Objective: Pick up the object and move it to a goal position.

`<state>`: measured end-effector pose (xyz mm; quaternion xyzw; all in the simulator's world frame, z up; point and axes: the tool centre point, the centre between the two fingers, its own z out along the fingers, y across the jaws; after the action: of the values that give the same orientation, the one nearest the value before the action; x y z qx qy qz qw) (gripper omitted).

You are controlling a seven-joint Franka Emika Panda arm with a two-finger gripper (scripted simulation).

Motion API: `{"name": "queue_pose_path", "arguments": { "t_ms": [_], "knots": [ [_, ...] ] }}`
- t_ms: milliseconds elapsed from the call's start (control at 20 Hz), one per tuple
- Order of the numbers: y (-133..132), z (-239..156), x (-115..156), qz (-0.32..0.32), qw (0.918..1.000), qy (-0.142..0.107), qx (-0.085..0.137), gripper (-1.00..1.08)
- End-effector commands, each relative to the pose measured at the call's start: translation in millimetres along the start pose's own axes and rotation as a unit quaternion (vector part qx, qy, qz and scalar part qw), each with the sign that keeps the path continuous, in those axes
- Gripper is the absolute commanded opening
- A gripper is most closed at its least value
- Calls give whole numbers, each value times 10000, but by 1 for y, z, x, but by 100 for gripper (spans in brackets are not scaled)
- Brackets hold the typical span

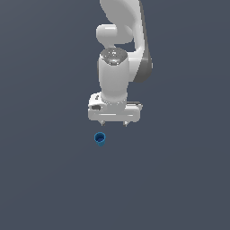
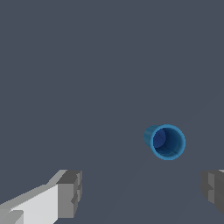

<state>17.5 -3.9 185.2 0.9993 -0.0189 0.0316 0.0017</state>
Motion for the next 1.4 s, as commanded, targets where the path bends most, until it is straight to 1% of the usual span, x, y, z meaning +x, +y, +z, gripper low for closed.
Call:
{"name": "queue_pose_path", "arguments": {
  "t_ms": [0, 150, 400, 500, 650, 800, 950, 1350],
  "knots": [
    [0, 0, 0, 0, 10000, 0, 0, 100],
    [-5, -2, 1, -34, 10000, 20, 32, 100],
    [-25, -12, 3, -174, 9997, 103, 160, 100],
    [-28, -14, 3, -190, 9996, 113, 171, 100],
    [-24, -11, 3, -170, 9997, 100, 159, 100],
    [-17, -3, 4, -130, 9998, 68, 149, 100],
    [-4, 11, 5, -60, 9999, 13, 130, 100],
    [49, 68, 2, 211, 9995, -210, 43, 100]
  ]
}}
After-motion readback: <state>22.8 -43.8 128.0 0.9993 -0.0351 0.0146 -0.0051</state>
